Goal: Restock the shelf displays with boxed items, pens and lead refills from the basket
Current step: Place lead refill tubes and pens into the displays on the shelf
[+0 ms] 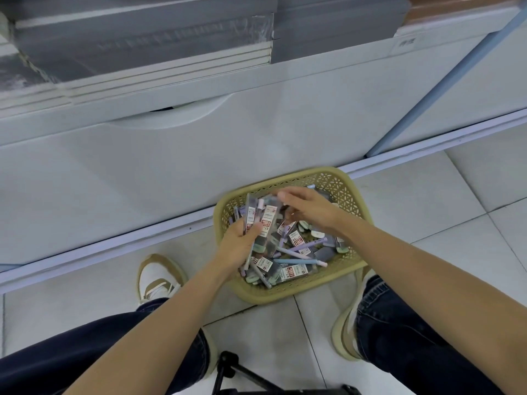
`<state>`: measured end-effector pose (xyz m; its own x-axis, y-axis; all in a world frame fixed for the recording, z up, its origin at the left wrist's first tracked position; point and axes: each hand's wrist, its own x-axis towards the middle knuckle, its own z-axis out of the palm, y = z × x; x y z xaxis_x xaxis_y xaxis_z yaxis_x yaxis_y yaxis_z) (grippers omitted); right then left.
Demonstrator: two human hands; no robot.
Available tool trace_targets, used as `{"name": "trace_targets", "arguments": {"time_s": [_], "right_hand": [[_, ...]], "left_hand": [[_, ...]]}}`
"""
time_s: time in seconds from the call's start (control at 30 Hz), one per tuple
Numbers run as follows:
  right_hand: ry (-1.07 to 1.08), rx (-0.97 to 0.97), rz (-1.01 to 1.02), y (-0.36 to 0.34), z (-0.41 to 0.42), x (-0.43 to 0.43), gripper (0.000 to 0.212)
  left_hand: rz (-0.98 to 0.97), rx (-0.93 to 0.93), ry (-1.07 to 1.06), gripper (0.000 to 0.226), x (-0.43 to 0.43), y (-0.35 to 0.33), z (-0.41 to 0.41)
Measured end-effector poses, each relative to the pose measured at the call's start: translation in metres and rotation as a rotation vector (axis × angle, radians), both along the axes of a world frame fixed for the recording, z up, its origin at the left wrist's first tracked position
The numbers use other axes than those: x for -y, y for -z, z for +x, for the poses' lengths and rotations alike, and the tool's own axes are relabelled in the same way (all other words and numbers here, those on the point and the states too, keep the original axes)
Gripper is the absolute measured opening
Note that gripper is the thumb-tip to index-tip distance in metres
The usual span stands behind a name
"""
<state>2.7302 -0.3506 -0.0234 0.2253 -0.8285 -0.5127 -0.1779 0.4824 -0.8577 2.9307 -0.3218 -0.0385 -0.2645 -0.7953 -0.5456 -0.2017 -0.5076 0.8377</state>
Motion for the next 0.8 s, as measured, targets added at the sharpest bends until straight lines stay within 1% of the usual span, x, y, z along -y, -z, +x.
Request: {"name": "trace_targets", "arguments": {"time_s": [0.03,0.07,0.13,0.17,0.2,0.3,0.4,0.47,0.57,0.63,0.7,0.8], "right_hand": [[-0.029,-0.142,-0.001,0.006,-0.006,-0.003,0.031],[-0.102,-0.328,0.004,0.014,-0.012,-0.007,0.030],[-0.293,-0.660,0.074,0.034,-0.018,-0.021,0.035],[-0.354,-0.759,0.109,0.043,-0.017,-0.030,0.041],[-0.386,-0.815,0.127,0.050,-0.014,-0.037,0.044],[-0.422,-0.909,0.101,0.061,-0.004,-0.049,0.043],[-0.428,-0.931,0.084,0.062,-0.006,-0.048,0.047],[-0.431,-0.901,0.096,0.060,-0.011,-0.045,0.046],[-0.354,-0.753,0.103,0.057,-0.020,-0.039,0.021],[-0.289,-0.703,0.084,0.054,-0.028,-0.035,0.010],[-0.247,-0.660,0.081,0.048,-0.037,-0.033,0.009],[-0.128,-0.493,0.071,0.035,-0.046,-0.029,0.016]], "left_hand": [[0.015,0.022,-0.032,0.022,0.000,0.002,0.004],[0.026,0.041,-0.054,0.023,-0.001,0.004,0.008],[0.042,0.076,-0.078,0.022,-0.002,0.007,0.016],[0.051,0.085,-0.084,0.022,-0.003,0.008,0.019],[0.058,0.083,-0.088,0.022,-0.003,0.009,0.021],[0.087,0.057,-0.076,0.023,-0.003,0.011,0.024],[0.106,0.015,-0.040,0.021,-0.005,0.010,0.022],[0.107,0.019,-0.027,0.027,-0.005,0.008,0.021],[0.113,0.029,-0.035,0.029,-0.005,0.005,0.019],[0.116,0.027,-0.052,0.027,-0.005,0.004,0.019],[0.118,0.030,-0.053,0.027,-0.003,0.003,0.020],[0.113,0.027,-0.047,0.028,-0.002,0.001,0.019]]}}
